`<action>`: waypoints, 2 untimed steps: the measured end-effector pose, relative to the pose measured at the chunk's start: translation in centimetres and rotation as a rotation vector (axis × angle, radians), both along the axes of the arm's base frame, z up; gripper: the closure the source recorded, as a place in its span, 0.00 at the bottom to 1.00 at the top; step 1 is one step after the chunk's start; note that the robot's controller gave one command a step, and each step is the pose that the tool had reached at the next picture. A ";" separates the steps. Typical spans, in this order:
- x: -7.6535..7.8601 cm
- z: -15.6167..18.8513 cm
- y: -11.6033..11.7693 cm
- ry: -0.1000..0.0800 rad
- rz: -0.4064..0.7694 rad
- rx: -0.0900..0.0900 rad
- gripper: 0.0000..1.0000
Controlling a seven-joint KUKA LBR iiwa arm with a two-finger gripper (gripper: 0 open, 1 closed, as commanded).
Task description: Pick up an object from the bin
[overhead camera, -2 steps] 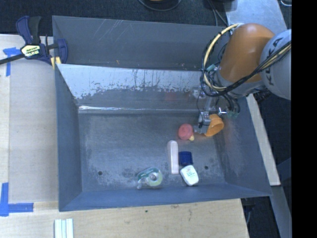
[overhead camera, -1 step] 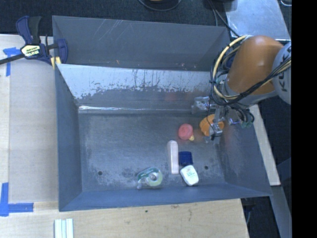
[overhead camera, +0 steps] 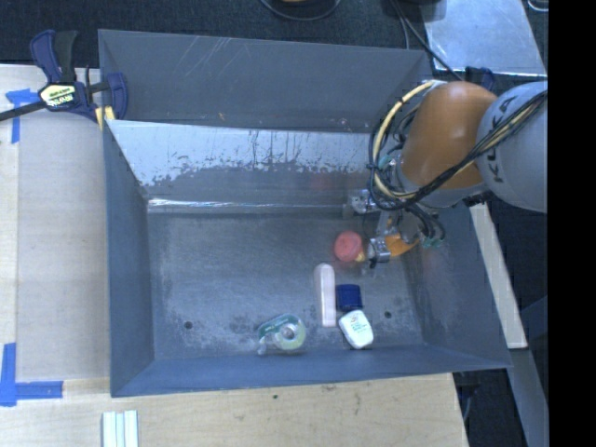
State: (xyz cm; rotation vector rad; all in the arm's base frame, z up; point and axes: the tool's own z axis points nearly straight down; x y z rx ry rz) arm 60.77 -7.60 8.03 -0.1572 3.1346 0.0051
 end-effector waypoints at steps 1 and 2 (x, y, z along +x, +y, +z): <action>0.4 1.8 -1.1 -0.005 0.303 -0.004 0.00; -1.1 0.2 0.0 -0.003 -0.036 0.000 0.00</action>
Offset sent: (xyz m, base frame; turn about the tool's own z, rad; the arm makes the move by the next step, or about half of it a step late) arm -0.0173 0.0060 -0.0062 0.0863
